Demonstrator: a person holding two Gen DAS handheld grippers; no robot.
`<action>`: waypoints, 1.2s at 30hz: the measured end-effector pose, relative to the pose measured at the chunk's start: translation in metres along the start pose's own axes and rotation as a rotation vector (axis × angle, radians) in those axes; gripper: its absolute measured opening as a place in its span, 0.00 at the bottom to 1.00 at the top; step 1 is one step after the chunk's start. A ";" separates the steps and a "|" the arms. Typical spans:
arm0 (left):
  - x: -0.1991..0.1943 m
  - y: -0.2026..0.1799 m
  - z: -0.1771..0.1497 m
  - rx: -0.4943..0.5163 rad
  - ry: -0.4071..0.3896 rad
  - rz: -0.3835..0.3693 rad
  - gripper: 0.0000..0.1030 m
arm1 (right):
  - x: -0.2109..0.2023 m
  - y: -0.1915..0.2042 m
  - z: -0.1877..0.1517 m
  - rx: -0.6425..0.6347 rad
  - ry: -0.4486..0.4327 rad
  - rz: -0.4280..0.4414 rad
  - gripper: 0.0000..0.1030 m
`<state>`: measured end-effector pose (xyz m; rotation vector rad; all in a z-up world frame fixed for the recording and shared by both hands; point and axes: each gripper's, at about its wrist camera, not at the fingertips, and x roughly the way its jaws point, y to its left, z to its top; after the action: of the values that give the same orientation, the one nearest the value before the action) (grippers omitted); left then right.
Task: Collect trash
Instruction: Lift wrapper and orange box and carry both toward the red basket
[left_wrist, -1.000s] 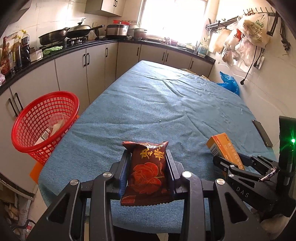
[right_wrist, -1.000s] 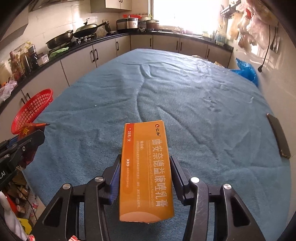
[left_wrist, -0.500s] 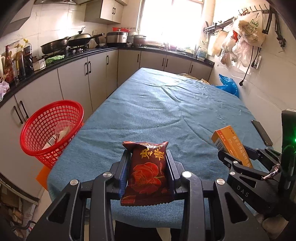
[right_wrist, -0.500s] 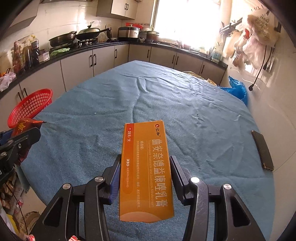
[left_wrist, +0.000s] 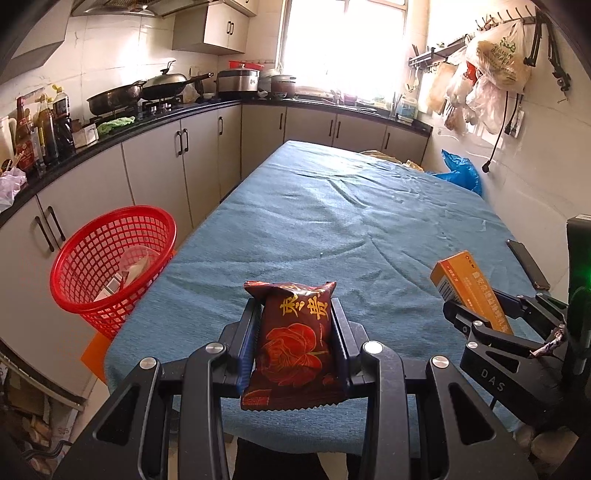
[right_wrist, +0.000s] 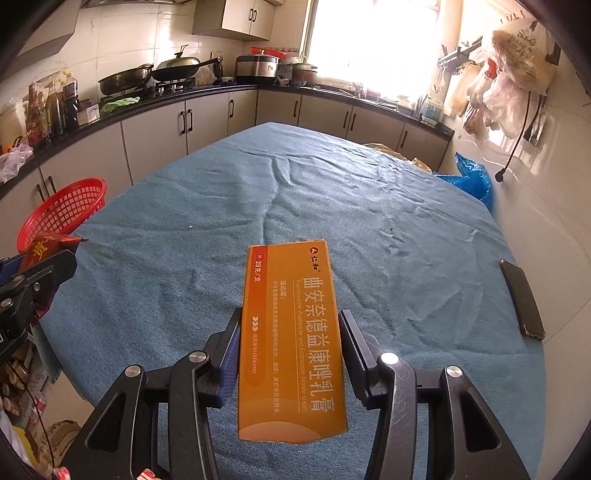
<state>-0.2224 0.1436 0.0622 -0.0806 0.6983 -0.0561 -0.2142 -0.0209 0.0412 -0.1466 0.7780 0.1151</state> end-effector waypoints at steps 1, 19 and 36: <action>0.000 -0.001 0.000 -0.001 0.000 0.003 0.33 | 0.000 0.000 0.000 0.002 0.001 0.003 0.51; 0.008 0.008 0.004 -0.019 0.005 0.055 0.33 | -0.001 0.000 0.002 0.024 -0.008 0.086 0.51; -0.001 0.049 0.009 -0.075 -0.019 0.129 0.33 | 0.002 0.016 0.011 -0.009 -0.013 0.125 0.51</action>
<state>-0.2165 0.1932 0.0649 -0.1078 0.6848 0.0940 -0.2077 -0.0031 0.0465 -0.1052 0.7740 0.2374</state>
